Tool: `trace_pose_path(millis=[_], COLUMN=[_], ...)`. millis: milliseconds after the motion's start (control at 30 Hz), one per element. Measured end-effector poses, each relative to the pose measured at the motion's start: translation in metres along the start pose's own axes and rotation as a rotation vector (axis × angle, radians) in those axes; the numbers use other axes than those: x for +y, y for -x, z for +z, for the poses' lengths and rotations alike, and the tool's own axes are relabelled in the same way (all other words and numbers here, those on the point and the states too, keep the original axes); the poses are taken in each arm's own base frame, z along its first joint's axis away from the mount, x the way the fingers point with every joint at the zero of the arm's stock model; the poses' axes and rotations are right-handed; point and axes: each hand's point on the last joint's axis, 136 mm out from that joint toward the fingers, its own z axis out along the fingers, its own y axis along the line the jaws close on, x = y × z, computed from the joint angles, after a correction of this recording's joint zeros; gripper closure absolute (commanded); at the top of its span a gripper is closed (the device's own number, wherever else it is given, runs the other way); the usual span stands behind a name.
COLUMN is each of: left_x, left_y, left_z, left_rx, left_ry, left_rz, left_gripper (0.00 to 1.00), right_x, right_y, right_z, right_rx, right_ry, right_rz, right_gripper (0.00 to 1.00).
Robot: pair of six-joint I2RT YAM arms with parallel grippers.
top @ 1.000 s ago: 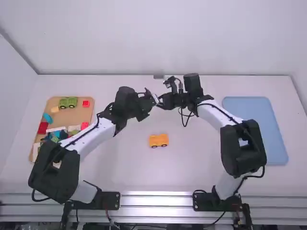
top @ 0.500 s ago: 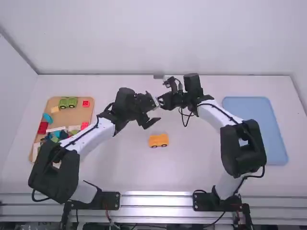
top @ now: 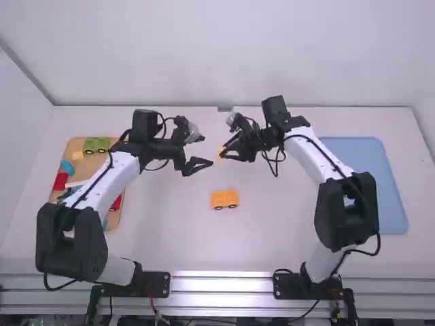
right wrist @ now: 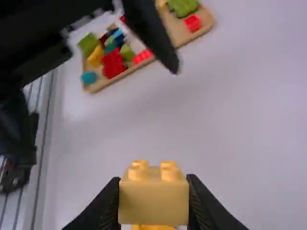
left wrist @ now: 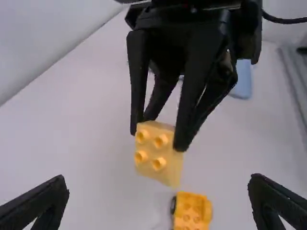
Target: Assemble lego blocks to make yellow taxi
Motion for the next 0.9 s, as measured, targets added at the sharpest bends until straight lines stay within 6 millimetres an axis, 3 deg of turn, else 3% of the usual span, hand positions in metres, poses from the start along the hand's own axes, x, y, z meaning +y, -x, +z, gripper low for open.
trace_pose_path(millis=[133,367,533,667,900], left_x=[-0.011,-0.018,-0.021,-0.021,-0.014], left_y=[-0.007,-0.011,-0.011,-0.019,-0.027], left_z=[0.005,0.006,0.011,0.023,0.022], left_rx=[-0.002,-0.004,0.005,0.033,0.045], left_ry=[-0.067,-0.102,-0.109,-0.118,-0.103], left_rz=[-0.003,-0.005,0.004,0.007,-0.014], left_gripper=[0.01,0.01,0.01,0.0,0.14], right_x=[0.018,0.023,0.026,0.033,0.031], right_y=[0.004,0.006,0.006,0.007,0.006], right_z=[-0.004,-0.007,0.003,0.013,0.012], right_rx=[0.028,0.031,0.061,0.079,0.084], right_ry=[0.05,0.065,0.063,0.079,0.072], right_rz=[-0.136,-0.293,-0.361,-0.4,-0.402], right_gripper=[0.82,0.82,0.89,0.89,0.89])
